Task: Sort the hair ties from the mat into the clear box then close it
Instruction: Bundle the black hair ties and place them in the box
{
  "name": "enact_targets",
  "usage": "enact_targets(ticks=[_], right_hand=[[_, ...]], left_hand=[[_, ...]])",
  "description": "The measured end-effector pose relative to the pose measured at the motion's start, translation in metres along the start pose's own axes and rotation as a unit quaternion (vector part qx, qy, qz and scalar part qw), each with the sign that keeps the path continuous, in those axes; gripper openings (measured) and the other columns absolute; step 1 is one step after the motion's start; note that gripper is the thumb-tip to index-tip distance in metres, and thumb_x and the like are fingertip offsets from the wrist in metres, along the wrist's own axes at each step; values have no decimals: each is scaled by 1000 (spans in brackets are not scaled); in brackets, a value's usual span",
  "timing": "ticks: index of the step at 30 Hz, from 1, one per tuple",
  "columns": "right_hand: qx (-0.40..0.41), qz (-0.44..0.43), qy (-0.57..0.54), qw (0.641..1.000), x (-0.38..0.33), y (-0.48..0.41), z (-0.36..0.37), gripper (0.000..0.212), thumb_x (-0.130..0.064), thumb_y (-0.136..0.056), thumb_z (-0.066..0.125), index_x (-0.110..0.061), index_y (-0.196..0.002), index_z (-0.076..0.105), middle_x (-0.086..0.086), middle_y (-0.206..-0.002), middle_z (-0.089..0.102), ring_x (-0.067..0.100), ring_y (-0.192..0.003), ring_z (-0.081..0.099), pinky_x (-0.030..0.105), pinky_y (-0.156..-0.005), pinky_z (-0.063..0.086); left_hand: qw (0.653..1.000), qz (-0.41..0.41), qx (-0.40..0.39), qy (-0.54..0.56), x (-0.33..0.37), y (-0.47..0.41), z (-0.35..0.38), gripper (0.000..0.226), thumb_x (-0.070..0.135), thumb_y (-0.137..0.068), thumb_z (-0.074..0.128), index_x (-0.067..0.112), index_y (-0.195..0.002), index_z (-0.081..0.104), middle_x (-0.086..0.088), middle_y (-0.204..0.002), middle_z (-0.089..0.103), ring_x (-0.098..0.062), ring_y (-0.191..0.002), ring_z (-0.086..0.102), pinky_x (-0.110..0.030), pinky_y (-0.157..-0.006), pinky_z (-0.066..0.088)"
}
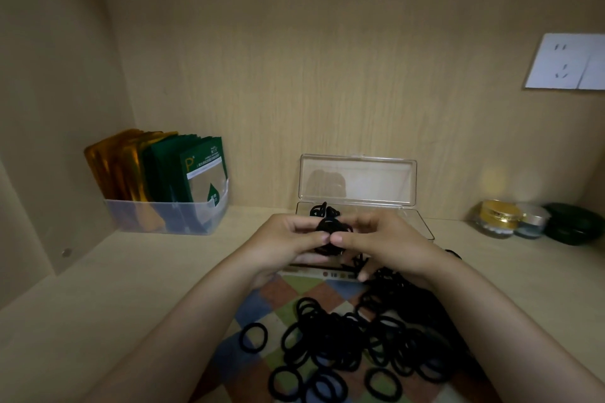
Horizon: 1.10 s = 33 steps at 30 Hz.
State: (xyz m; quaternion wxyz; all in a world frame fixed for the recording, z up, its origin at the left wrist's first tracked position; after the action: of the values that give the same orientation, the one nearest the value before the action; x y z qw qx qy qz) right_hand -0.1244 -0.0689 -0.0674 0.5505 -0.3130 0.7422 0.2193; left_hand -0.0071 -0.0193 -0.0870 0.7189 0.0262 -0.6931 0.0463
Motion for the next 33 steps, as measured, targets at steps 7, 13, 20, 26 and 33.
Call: enact_targets(ticks=[7,13,20,26,33], right_hand=[[37,31,-118,992,-2,-9,-27,18,-14,-86,73,-2,-99,75,13,-86,74,18,-73,72,26,-55,59],[58,45,-129,989,-6,-24,-55,9,-11,-88,70,-4,-93,74,8,-76,73,16,-63,70,27,-56,60],[182,62,-6,981,-2,-48,-100,15,-15,-88,75,-2,-94,72,14,-81,73,22,-59,69,30,-50,58],[212,88,106,968,7,-66,-95,14,-19,-86,75,-8,-81,69,9,-72,72,17,-47,64,21,-38,39],[201,125,338,911,6,-82,-77,25,-30,-78,73,-5,-77,74,6,-54,66,12,-39,56,17,-41,38]], left_hand=[[992,57,72,-90,43,-26,0,20,6,-82,78,9,-100,69,-11,-86,72,-13,-76,72,-27,-69,62],[975,99,46,-196,57,-51,8,15,31,-93,67,23,-102,76,10,-90,75,1,-81,68,-20,-69,55],[873,122,87,-464,34,-73,4,37,23,-95,42,41,-119,65,10,-129,56,-9,-131,38,-31,-106,32],[826,89,7,-556,10,-82,17,29,46,-97,47,44,-118,67,10,-141,40,-13,-136,21,-37,-114,16],[896,163,97,-401,24,-76,-4,15,37,-90,63,37,-100,74,17,-116,55,-4,-111,52,-24,-95,42]])
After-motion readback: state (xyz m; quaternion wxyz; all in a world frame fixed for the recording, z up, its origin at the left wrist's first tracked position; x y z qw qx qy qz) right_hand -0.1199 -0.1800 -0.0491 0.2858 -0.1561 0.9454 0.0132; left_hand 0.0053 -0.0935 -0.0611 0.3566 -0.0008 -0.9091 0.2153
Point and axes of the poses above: each hand's wrist, its own y-axis away from the middle knuckle, its own z-axis out of the palm, x = y × z, the point moved 10 cm from there along -y, towards the middle knuckle
